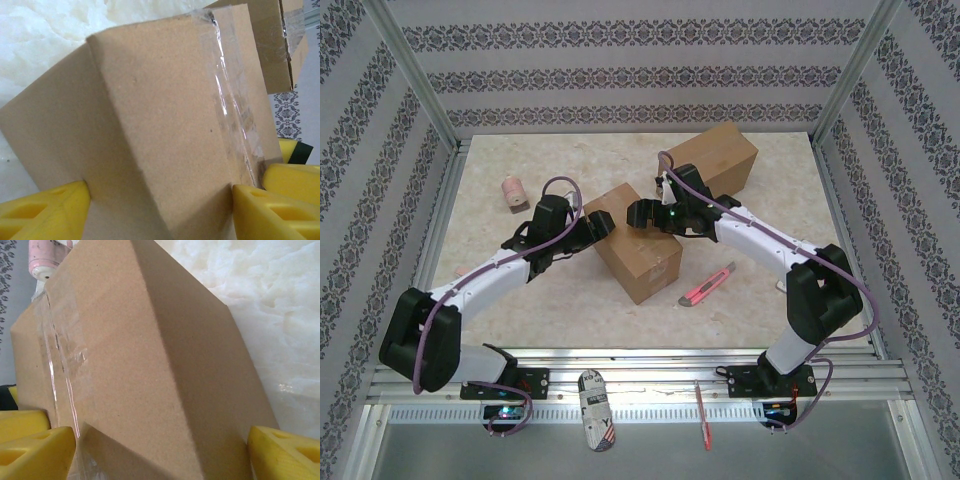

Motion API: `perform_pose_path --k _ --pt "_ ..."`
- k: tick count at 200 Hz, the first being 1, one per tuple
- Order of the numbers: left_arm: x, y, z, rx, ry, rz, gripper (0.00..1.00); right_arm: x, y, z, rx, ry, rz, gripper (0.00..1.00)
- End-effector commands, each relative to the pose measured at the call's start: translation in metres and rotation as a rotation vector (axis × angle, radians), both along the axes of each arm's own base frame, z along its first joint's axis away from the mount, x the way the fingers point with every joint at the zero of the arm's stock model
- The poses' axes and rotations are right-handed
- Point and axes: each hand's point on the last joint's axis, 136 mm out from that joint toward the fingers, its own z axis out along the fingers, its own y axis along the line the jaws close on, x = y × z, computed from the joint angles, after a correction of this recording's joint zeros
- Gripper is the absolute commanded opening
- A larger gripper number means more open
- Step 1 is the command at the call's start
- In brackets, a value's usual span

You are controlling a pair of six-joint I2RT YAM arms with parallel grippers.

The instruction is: Unpack the express box

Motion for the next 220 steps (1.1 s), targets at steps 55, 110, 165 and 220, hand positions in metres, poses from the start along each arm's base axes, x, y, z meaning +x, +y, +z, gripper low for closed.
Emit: perform_pose_path --k 55,110,165,220 --pt "-0.034 0.023 -0.083 0.137 0.246 0.028 0.72 -0.014 -0.01 0.008 -0.243 -0.06 0.066 0.89" --pt "-0.034 0.023 -0.086 0.14 0.252 0.026 0.72 -0.013 -0.018 0.001 -0.41 -0.076 0.066 0.89" --pt "-0.035 0.021 -0.089 0.131 0.258 0.021 0.72 -0.005 -0.029 -0.011 -0.529 -0.082 0.033 0.88" --pt "-0.04 0.023 -0.102 0.147 0.289 0.012 0.72 0.006 -0.046 -0.005 -0.666 -0.128 -0.031 0.86"
